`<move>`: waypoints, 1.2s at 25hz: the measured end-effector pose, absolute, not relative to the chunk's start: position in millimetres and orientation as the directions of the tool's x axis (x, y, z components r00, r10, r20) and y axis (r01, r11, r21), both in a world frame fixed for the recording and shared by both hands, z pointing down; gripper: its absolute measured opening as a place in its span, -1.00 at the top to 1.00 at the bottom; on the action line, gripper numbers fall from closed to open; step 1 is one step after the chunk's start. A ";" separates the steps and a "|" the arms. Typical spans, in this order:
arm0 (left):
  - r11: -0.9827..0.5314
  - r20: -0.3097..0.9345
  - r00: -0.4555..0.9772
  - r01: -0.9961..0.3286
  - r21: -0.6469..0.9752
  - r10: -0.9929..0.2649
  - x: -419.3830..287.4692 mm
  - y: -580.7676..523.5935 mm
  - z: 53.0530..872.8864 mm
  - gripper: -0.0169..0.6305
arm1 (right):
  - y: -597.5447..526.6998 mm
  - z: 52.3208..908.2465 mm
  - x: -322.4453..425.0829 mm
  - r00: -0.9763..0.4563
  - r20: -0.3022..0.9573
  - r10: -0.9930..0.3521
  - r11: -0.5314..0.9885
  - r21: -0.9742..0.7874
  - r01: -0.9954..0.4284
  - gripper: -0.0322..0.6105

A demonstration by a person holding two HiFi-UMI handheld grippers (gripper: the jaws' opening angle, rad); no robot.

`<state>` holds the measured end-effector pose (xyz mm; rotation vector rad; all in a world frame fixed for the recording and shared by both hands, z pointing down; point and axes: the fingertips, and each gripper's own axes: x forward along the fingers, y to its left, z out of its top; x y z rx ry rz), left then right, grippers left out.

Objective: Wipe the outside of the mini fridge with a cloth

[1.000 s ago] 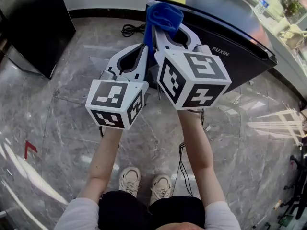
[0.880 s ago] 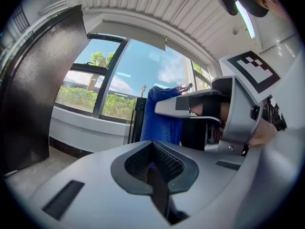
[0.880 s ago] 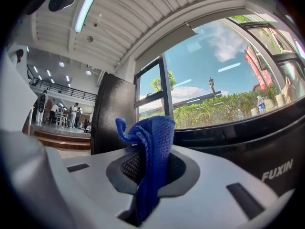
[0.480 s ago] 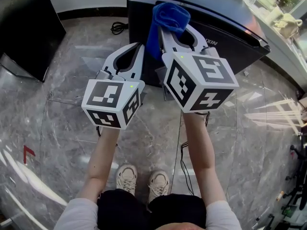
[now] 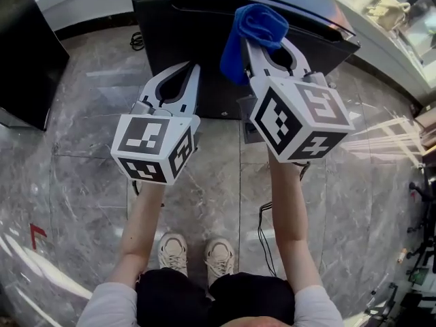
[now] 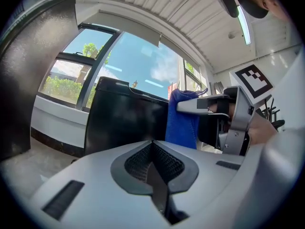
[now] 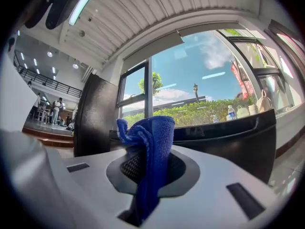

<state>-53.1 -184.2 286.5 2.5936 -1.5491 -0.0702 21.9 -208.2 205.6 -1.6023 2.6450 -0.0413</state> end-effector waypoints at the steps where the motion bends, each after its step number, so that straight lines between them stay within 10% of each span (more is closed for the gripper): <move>1: -0.480 0.024 0.486 -0.868 0.126 -0.874 -46.8 -184.1 287.8 0.93 | -208.2 205.5 31.8 -0.447 -0.030 -0.894 0.448 -0.052 -0.892 0.74; 30: -0.651 0.096 0.657 -0.754 0.088 -0.748 57.5 -160.2 319.1 0.93 | -215.5 202.3 192.2 -0.153 -0.089 -0.984 0.153 0.011 -0.988 0.74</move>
